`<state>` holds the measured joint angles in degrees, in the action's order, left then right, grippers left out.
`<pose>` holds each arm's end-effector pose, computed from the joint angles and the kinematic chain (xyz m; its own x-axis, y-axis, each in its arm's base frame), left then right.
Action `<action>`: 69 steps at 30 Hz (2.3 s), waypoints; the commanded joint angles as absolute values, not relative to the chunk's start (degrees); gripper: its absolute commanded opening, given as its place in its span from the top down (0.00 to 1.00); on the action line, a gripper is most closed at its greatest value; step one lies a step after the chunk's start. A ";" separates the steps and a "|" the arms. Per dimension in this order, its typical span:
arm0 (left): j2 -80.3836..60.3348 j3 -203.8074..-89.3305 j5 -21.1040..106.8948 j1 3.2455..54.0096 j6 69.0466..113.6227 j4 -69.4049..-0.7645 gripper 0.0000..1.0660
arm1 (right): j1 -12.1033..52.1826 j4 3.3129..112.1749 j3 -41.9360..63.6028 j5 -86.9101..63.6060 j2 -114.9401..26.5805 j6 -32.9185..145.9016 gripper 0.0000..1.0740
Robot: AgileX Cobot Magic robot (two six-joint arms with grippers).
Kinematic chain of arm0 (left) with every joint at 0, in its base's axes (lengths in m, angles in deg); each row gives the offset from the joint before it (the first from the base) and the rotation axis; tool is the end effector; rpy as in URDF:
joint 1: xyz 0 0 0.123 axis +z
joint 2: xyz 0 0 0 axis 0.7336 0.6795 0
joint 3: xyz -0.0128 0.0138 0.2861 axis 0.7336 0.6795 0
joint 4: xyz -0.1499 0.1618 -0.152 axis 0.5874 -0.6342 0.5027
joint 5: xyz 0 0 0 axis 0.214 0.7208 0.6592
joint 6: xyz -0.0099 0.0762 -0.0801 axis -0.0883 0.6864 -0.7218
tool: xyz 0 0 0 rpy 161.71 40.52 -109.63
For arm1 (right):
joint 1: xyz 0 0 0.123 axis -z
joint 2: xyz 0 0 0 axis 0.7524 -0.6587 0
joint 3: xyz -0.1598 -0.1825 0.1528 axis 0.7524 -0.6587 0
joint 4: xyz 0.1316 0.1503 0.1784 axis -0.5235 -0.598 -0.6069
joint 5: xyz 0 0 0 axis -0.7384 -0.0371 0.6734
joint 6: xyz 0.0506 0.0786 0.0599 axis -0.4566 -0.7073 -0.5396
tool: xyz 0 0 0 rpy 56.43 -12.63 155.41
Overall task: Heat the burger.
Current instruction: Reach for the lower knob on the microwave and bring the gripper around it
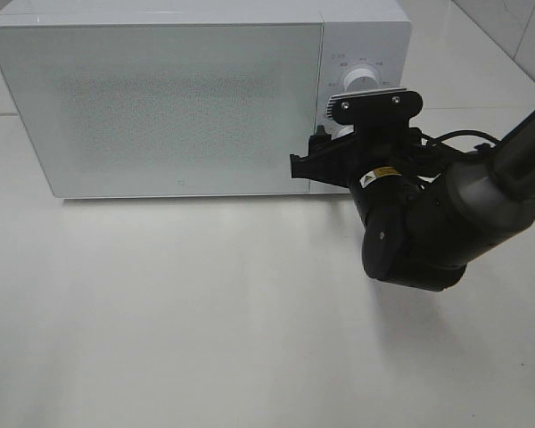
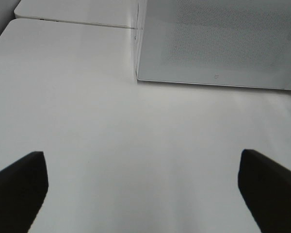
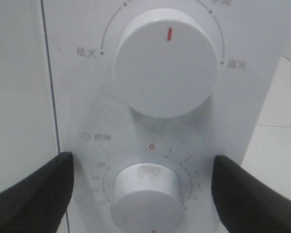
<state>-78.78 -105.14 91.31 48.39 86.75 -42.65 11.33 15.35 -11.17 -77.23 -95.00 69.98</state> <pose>0.0254 -0.0112 0.2798 -0.4307 -0.0851 -0.8985 0.0419 0.9926 -0.1141 0.3400 0.1724 0.1001 -0.0886 -0.0639 -0.9940 0.0265 0.9974 -0.0665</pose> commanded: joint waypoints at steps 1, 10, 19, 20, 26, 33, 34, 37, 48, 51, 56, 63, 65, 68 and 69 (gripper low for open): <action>-80.10 -104.91 90.68 48.51 86.87 -42.59 0.06 | 11.62 15.80 -10.19 -78.77 -95.23 68.90 0.30; -79.87 -104.91 90.68 48.51 86.87 -42.59 0.06 | 11.62 15.80 -9.56 -79.12 -97.46 65.80 0.30; -79.87 -104.91 90.68 48.51 86.87 -42.59 0.06 | 11.62 15.80 -9.39 -80.21 -97.52 65.80 0.30; -79.87 -104.91 90.68 48.51 86.87 -42.59 0.06 | 11.62 15.80 -9.39 -80.21 -97.52 65.80 0.30; -79.87 -104.91 90.68 48.51 86.87 -42.59 0.06 | 11.62 15.80 -9.39 -80.55 -97.52 65.80 0.44; -79.87 -104.91 90.68 48.51 86.87 -42.59 0.06 | 11.62 15.40 -9.39 -83.07 -97.41 66.38 0.81; -79.87 -104.91 90.68 48.51 86.87 -42.59 0.06 | 11.62 15.40 -9.39 -83.47 -97.41 67.35 0.92; -79.87 -104.91 90.68 48.51 86.87 -42.59 0.06 | 11.62 15.40 -9.39 -83.47 -97.41 68.27 1.00; -79.87 -104.91 90.68 48.51 86.87 -42.59 0.06 | 11.62 16.09 -9.39 -84.27 -97.41 66.32 1.00; -79.87 -104.91 90.68 48.51 86.87 -42.59 0.06 | 11.62 17.64 -9.39 -85.36 -97.29 60.19 1.00; -79.87 -104.91 90.68 48.51 86.92 -42.59 0.06 | 11.62 19.01 -9.39 -83.47 -96.49 42.83 1.00; -79.87 -104.91 90.68 48.51 86.92 -42.59 0.06 | 11.62 22.91 -9.39 -82.61 -96.55 12.23 1.00; -79.87 -104.91 90.68 48.51 86.92 -42.59 0.06 | 11.62 23.77 -9.39 -83.07 -96.55 2.66 1.00; -79.87 -104.91 90.68 48.51 86.92 -42.59 0.06 | 11.62 24.17 -9.39 -83.42 -96.55 -10.97 1.00; -79.87 -104.91 90.68 48.51 86.92 -42.59 0.06 | 11.62 24.23 -9.39 -83.42 -96.55 -18.54 1.00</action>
